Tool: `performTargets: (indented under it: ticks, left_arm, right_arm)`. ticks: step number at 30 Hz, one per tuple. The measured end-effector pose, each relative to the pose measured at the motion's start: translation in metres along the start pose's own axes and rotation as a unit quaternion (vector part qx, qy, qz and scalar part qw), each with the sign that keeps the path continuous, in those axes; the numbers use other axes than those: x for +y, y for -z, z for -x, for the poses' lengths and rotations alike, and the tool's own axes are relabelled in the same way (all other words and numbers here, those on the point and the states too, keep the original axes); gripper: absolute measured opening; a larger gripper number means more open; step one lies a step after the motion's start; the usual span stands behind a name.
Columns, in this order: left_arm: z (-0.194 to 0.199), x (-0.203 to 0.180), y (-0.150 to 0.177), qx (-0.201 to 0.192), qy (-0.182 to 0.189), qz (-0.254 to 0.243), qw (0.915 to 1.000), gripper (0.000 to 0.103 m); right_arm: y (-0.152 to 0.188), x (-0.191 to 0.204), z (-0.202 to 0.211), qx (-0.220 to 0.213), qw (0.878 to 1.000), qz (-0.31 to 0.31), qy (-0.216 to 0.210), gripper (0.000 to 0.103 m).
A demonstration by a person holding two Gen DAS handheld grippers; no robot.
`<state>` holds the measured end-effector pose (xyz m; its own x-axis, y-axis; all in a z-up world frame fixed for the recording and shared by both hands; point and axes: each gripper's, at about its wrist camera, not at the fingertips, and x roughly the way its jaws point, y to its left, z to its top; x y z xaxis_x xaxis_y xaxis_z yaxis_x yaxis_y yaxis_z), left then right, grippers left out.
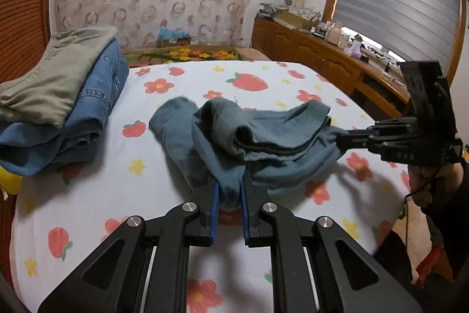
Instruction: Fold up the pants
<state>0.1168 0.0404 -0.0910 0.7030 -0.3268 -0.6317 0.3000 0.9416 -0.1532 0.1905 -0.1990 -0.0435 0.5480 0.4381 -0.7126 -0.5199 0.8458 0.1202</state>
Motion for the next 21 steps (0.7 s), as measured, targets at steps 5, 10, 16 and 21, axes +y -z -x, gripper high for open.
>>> performTargets:
  ticks: [5,10,16,21]
  left_arm:
    - [0.011,-0.007,0.010,-0.002,0.014,-0.002,0.9999,0.014]
    - [0.020,-0.017,0.021,0.001,0.020,-0.012,0.9997,0.014]
    - [0.023,-0.024,0.028,0.005,0.017,-0.017,0.9997,0.014]
    - [0.025,-0.028,0.032,0.006,0.022,-0.012,0.9997,0.014]
  right_arm:
    - [0.019,0.008,0.019,-0.001,1.000,0.009,-0.003,0.009]
    - [0.033,0.017,0.038,-0.007,1.000,0.008,-0.001,0.009]
    - [0.041,0.021,0.048,-0.012,1.000,0.012,0.006,0.009]
    - [0.046,0.023,0.054,-0.009,1.000,0.013,0.015,0.009]
